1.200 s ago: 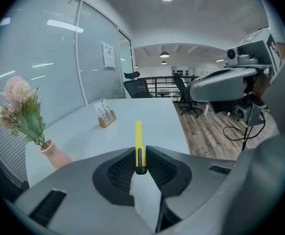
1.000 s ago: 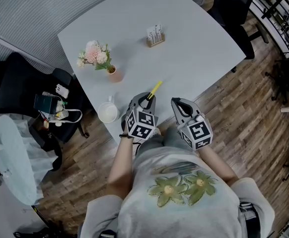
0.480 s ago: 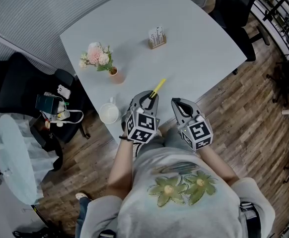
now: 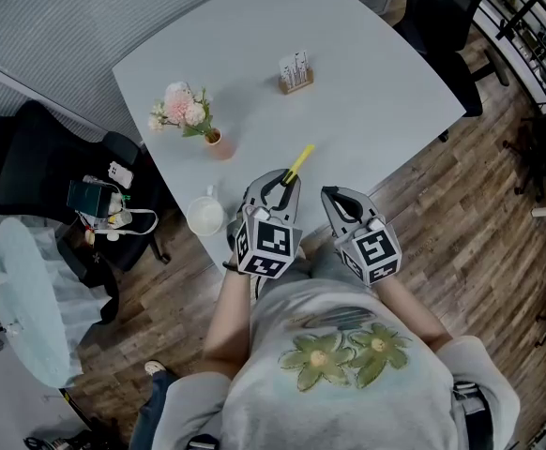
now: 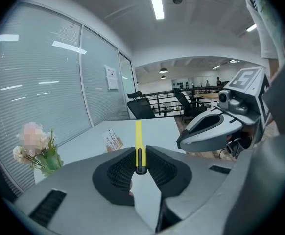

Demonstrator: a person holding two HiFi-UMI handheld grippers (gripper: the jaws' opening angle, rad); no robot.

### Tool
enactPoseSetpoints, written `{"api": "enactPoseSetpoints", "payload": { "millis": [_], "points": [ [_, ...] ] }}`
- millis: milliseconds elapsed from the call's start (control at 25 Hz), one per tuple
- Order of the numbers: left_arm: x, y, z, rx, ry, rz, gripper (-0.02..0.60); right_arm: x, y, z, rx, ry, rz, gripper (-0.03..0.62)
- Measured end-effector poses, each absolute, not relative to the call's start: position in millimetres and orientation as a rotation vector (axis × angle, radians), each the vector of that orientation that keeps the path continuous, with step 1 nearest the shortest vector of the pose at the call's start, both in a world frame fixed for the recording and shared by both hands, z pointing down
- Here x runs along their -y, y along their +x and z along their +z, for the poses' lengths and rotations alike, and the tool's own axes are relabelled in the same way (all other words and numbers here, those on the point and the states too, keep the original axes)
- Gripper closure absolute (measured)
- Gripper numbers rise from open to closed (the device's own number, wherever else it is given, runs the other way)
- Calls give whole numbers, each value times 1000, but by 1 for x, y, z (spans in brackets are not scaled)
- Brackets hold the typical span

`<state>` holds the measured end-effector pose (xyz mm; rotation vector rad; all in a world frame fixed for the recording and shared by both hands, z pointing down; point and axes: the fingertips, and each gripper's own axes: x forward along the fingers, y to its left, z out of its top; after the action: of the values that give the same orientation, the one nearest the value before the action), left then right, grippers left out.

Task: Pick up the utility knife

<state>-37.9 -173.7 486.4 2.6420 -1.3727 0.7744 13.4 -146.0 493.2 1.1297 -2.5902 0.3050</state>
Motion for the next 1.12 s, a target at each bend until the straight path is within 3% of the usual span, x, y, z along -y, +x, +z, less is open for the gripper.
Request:
{"api": "enactPoseSetpoints", "payload": {
  "millis": [1120],
  "points": [
    [157, -46, 408, 1437, 2707, 482, 515, 135, 8, 483, 2619, 1119, 311, 591]
  ]
}}
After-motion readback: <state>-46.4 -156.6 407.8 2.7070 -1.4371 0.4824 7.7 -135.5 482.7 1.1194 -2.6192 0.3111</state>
